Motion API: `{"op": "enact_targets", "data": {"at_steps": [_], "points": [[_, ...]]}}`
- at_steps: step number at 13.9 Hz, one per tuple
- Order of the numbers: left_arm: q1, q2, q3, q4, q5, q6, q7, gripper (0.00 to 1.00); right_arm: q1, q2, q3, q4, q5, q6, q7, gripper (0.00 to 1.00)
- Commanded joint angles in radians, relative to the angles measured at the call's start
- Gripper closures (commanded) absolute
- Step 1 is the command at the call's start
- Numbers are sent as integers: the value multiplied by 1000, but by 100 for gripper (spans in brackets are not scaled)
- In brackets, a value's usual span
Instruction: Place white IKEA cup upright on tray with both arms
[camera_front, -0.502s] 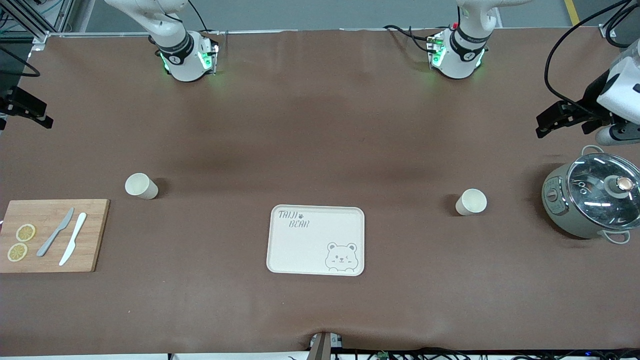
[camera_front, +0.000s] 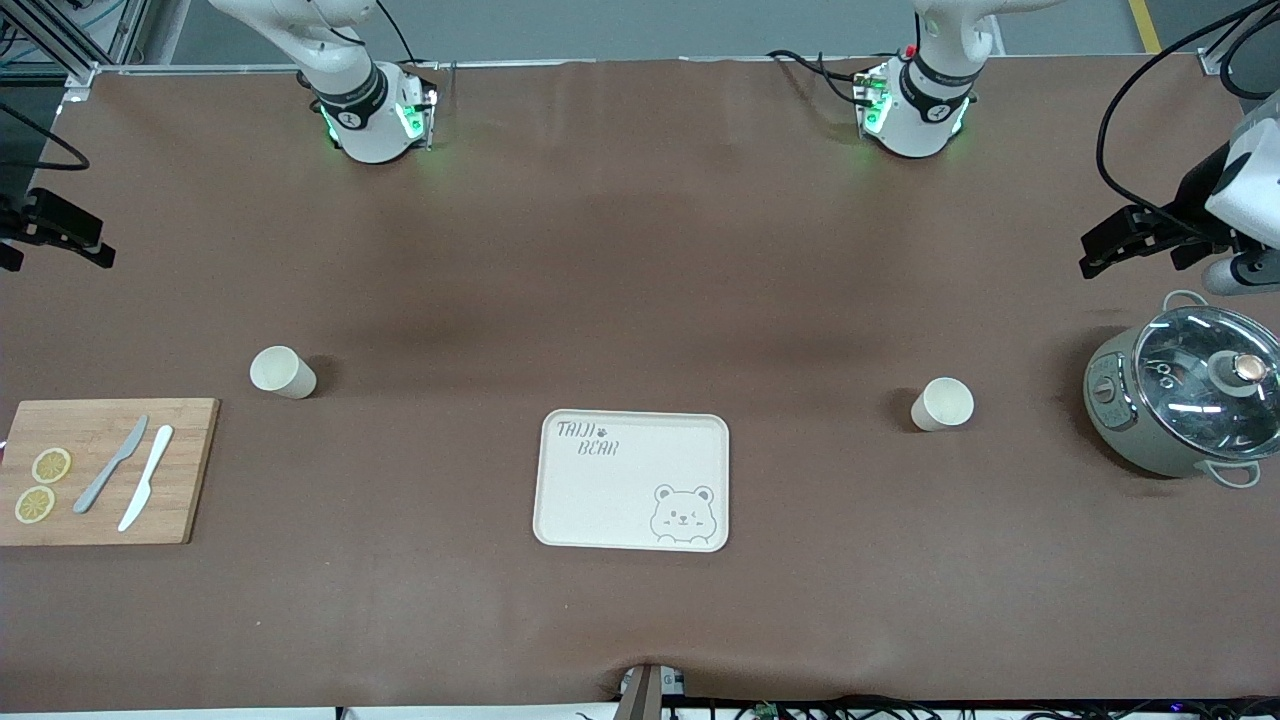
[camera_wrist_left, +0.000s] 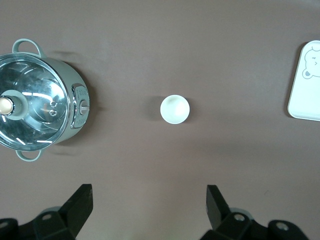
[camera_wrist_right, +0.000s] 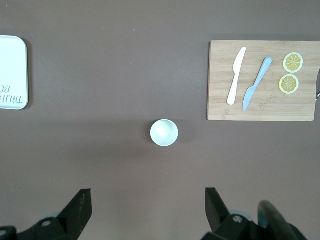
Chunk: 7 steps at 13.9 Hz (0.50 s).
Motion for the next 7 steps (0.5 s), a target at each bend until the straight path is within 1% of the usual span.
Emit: {"op": "enact_targets", "data": {"at_steps": [1, 2, 4, 7], "points": [[5, 18, -1, 23, -2, -11, -15, 0, -6, 22, -3, 15, 14, 9, -7, 0], [6, 20, -1, 24, -8, -10, -15, 0, -6, 33, -3, 15, 12, 15, -10, 0], [2, 22, -1, 26, 0, -10, -15, 0, 3, 101, -3, 20, -6, 15, -10, 0], [3, 61, -11, 23, 3, -10, 2, 0, -3, 109, -3, 40, -3, 17, -10, 0]]}}
